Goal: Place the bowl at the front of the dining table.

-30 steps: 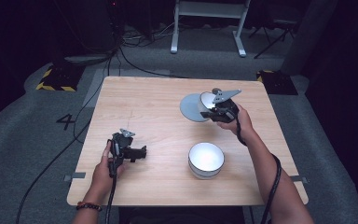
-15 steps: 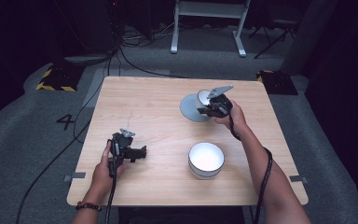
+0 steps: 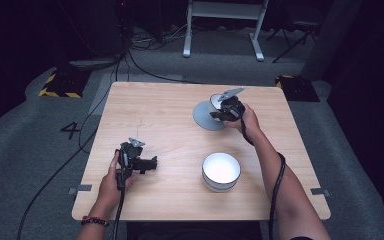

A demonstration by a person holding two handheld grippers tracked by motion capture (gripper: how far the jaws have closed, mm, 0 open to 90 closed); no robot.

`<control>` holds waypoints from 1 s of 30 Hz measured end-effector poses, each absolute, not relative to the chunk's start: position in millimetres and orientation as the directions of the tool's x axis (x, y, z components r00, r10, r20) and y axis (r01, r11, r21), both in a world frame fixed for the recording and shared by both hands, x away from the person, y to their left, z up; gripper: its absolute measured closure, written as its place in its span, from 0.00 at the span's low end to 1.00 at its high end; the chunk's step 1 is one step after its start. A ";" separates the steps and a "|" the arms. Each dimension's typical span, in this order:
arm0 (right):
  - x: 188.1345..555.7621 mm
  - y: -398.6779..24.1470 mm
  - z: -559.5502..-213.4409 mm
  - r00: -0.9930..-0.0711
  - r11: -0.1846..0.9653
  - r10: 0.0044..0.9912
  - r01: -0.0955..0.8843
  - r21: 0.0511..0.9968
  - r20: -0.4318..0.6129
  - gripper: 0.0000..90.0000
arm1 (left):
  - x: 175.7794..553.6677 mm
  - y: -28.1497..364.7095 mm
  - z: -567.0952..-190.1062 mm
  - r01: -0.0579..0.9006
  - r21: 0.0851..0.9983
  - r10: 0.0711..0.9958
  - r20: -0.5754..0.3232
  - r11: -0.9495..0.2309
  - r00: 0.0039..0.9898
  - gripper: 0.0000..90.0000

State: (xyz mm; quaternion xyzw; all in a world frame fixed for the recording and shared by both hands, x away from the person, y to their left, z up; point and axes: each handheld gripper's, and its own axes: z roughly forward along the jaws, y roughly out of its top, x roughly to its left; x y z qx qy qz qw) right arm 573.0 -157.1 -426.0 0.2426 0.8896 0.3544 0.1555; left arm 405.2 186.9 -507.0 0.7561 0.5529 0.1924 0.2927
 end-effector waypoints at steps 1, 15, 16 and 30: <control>575.8 -155.1 -426.9 -0.831 0.635 0.545 0.325 0.701 -0.108 0.91 | 405.2 186.7 -507.1 0.723 0.657 0.949 -0.035 -0.214 0.312 0.00; 593.9 -145.4 -433.4 -0.817 0.642 0.565 0.352 0.681 -0.110 0.91 | 405.1 186.9 -507.1 0.722 0.657 0.949 -0.033 -0.216 0.314 0.00; 594.6 -145.0 -433.9 -0.819 0.644 0.563 0.353 0.679 -0.109 0.91 | 405.1 186.8 -507.2 0.722 0.658 0.949 -0.034 -0.215 0.313 0.00; 596.6 -139.9 -447.5 -0.818 0.681 0.555 0.342 0.647 -0.152 0.91 | 404.8 186.9 -507.1 0.723 0.656 0.948 -0.034 -0.217 0.316 0.00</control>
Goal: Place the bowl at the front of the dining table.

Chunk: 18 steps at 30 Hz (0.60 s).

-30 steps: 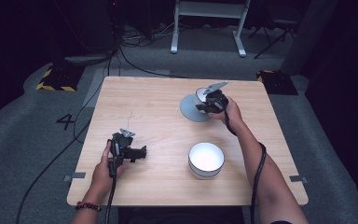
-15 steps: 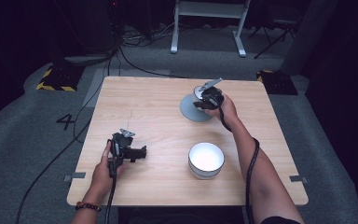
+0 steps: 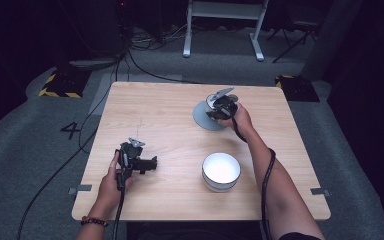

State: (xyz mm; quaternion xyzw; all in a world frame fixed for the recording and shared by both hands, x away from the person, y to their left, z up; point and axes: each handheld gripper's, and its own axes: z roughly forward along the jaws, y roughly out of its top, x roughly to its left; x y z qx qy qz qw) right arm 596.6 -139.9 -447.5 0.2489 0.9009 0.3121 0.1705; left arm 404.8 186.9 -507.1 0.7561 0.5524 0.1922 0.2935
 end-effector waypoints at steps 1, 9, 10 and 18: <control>596.6 -139.9 -447.5 -0.818 0.681 0.555 0.342 0.647 -0.152 0.91 | 404.7 186.9 -507.1 0.723 0.656 0.948 -0.034 -0.217 0.316 0.00; 592.9 -142.7 -452.7 -0.821 0.647 0.562 0.358 0.674 -0.104 0.88 | 404.6 186.8 -507.1 0.723 0.656 0.949 -0.032 -0.217 0.314 0.00; 592.5 -142.5 -453.5 -0.827 0.648 0.554 0.356 0.673 -0.095 0.88 | 404.7 186.8 -507.1 0.723 0.656 0.948 -0.034 -0.217 0.315 0.00; 587.8 -141.8 -456.0 -0.835 0.640 0.545 0.353 0.682 -0.080 0.83 | 404.7 186.9 -507.1 0.722 0.657 0.948 -0.034 -0.217 0.316 0.00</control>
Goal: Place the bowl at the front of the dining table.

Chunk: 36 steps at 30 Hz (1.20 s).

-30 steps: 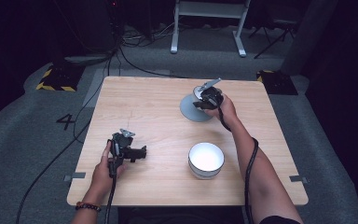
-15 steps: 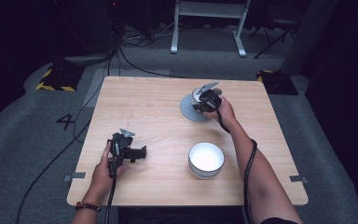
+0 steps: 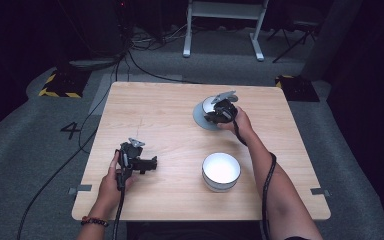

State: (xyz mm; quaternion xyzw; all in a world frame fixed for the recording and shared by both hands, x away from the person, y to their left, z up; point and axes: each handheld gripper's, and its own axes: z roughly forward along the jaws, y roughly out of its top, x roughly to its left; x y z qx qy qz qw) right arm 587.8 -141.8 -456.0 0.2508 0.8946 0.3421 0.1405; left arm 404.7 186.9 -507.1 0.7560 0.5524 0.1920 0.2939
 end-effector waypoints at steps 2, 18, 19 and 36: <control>587.2 -143.9 -455.2 -0.832 0.638 0.550 0.356 0.682 -0.080 0.82 | 404.7 186.9 -507.1 0.722 0.657 0.948 -0.034 -0.217 0.316 0.00; 580.6 -150.4 -448.3 -0.830 0.634 0.551 0.346 0.691 -0.090 0.77 | 404.8 186.8 -507.1 0.723 0.656 0.948 -0.034 -0.217 0.315 0.00; 579.7 -150.6 -447.9 -0.829 0.633 0.552 0.346 0.693 -0.091 0.77 | 404.8 186.8 -507.1 0.723 0.656 0.949 -0.033 -0.217 0.315 0.00; 567.4 -155.5 -441.6 -0.832 0.651 0.540 0.320 0.689 -0.124 0.65 | 405.1 186.9 -507.1 0.722 0.657 0.949 -0.033 -0.217 0.314 0.00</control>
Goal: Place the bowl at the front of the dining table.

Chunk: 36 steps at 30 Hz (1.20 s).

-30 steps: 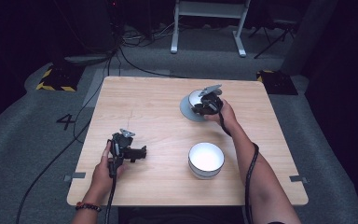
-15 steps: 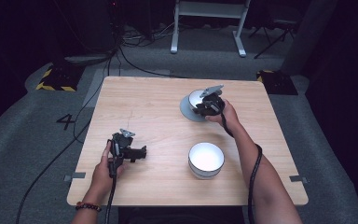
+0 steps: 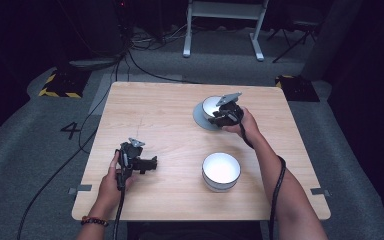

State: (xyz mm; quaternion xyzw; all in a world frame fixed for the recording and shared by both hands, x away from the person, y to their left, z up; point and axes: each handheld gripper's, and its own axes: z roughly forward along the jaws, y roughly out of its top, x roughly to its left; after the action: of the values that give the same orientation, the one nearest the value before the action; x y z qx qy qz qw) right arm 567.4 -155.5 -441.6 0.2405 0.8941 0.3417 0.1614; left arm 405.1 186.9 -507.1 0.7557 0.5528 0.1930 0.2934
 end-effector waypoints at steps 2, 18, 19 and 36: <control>566.4 -155.5 -441.2 -0.833 0.649 0.540 0.321 0.690 -0.122 0.64 | 405.0 186.8 -507.1 0.722 0.657 0.949 -0.034 -0.216 0.315 0.00; 553.5 -164.0 -430.9 -0.823 0.664 0.546 0.309 0.681 -0.158 0.36 | 405.0 186.9 -507.1 0.722 0.657 0.949 -0.032 -0.217 0.314 0.00; 552.7 -164.7 -430.4 -0.821 0.664 0.547 0.309 0.681 -0.161 0.35 | 405.0 186.8 -507.1 0.722 0.657 0.949 -0.033 -0.216 0.314 0.00; 539.0 -185.9 -422.2 -0.809 0.676 0.550 0.288 0.678 -0.205 0.25 | 405.0 186.8 -507.1 0.722 0.657 0.949 -0.032 -0.216 0.314 0.00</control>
State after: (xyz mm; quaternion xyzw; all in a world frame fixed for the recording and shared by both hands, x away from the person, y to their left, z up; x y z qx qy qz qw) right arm 539.0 -185.9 -422.2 0.2345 0.8932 0.3271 0.2007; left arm 405.0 186.8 -507.1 0.7555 0.5529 0.1934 0.2933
